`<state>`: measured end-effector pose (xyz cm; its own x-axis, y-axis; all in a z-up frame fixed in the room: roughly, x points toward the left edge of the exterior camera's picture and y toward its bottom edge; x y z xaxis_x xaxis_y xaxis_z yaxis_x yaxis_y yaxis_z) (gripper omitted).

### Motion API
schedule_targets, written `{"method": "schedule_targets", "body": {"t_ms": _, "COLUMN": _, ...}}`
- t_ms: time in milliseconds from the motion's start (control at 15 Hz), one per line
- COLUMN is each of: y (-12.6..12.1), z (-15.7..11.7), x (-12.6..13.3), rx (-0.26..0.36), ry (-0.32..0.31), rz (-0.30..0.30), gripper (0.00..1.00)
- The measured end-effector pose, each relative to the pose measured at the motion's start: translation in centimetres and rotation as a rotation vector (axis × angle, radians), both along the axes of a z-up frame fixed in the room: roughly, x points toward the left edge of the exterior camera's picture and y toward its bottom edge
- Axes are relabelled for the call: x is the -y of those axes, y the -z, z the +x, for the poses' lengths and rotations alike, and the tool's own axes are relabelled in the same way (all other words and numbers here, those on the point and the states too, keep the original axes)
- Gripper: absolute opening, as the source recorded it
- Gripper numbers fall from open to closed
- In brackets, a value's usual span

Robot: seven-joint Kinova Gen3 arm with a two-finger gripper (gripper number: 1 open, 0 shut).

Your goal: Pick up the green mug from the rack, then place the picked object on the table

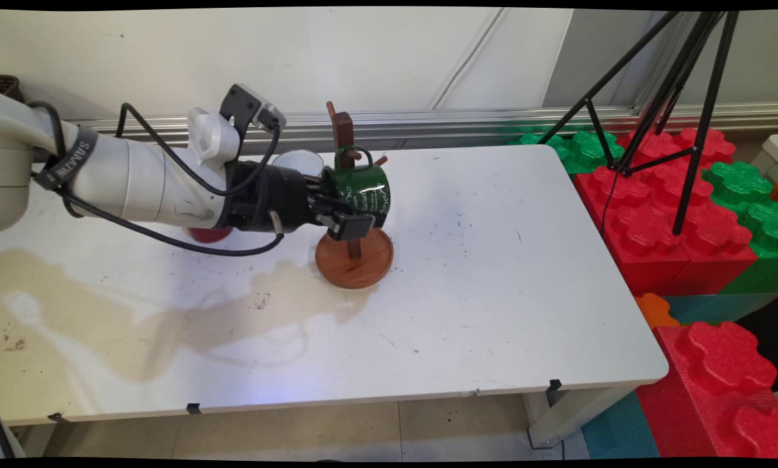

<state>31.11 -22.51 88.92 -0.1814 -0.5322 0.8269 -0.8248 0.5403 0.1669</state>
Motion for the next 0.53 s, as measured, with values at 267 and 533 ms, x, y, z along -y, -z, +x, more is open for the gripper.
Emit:
{"method": "schedule_targets", "body": {"t_ms": 267, "y": -0.21, "z": 0.35, "x": -0.20, "rx": 0.002, "ry": -0.009, "rz": -0.021, "gripper": 0.00}}
{"method": "schedule_targets", "body": {"t_ms": 533, "y": -0.55, "z": 0.74, "x": -0.66, "rx": 0.003, "ry": -0.018, "rz": -0.033, "gripper": 0.00}}
